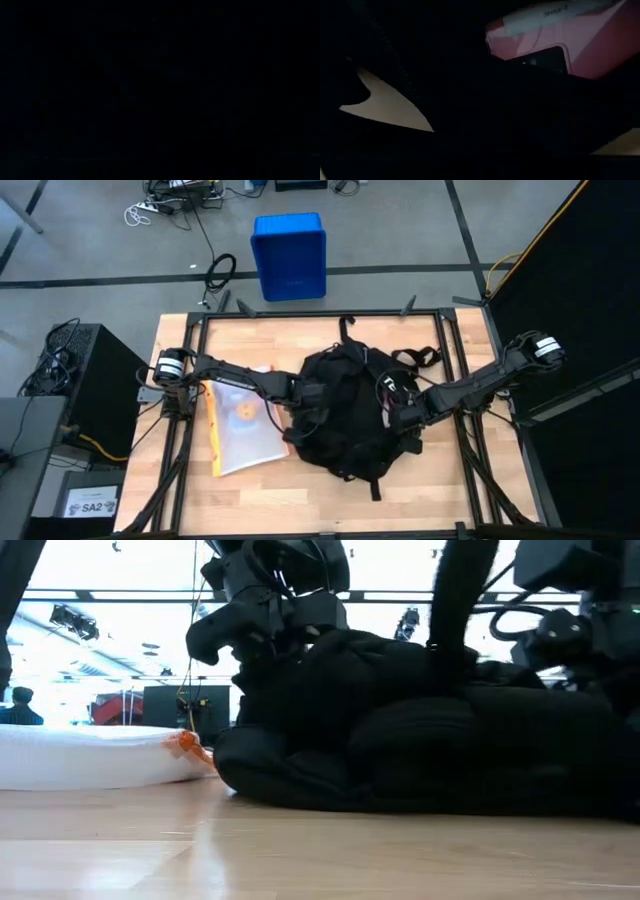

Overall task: Unpack backpack
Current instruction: Remove the smartphone from the backpack

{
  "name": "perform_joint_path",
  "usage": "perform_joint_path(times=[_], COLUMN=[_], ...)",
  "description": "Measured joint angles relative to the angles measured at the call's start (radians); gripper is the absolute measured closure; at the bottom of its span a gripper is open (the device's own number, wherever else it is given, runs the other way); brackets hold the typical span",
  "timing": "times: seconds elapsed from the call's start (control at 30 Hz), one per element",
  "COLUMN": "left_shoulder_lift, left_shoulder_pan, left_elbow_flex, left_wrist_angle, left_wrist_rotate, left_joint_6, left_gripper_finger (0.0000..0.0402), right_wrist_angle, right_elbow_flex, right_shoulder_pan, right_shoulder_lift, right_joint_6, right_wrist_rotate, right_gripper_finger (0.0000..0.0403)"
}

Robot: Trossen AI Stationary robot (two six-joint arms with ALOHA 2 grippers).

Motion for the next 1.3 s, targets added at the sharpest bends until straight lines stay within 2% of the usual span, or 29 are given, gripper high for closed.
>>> perform_joint_path(times=[0.2,0.43,0.57,0.67,0.77,0.87,1.03,1.3], left_shoulder_lift=[-0.005,-0.033,-0.04,-0.028,0.009,0.069,0.181,0.281], left_shoulder_pan=[0.0,0.003,0.005,0.006,0.015,0.03,0.039,0.042], left_elbow_flex=[0.012,0.116,0.176,0.177,0.177,0.177,0.175,0.175], left_wrist_angle=[-0.041,-0.087,0.099,0.292,0.417,0.485,0.544,0.746], left_wrist_rotate=[-0.002,-0.127,-0.154,-0.082,0.003,0.051,0.058,0.061], left_joint_6=[-0.001,0.033,0.101,0.182,0.215,0.212,0.21,0.203], left_gripper_finger=[0.0389,0.0401,0.0401,0.0401,0.0401,0.0401,0.0401,0.0401], right_wrist_angle=[0.006,0.043,0.074,0.099,0.115,0.129,0.235,0.391], right_elbow_flex=[-0.035,-0.059,-0.059,-0.059,-0.059,-0.059,-0.059,-0.059], right_shoulder_pan=[0.009,0.009,0.009,0.01,0.01,0.008,0.002,-0.037], right_shoulder_lift=[0.0,0.0,0.0,0.0,0.0,0.0,0.0,0.0], right_joint_6=[0.029,0.024,0.018,-0.001,-0.005,-0.005,-0.018,-0.089], right_wrist_rotate=[0.006,0.006,0.011,0.029,0.047,0.082,0.152,0.137], right_gripper_finger=[0.0338,0.0339,0.034,0.034,0.0341,0.034,0.0342,0.0344])
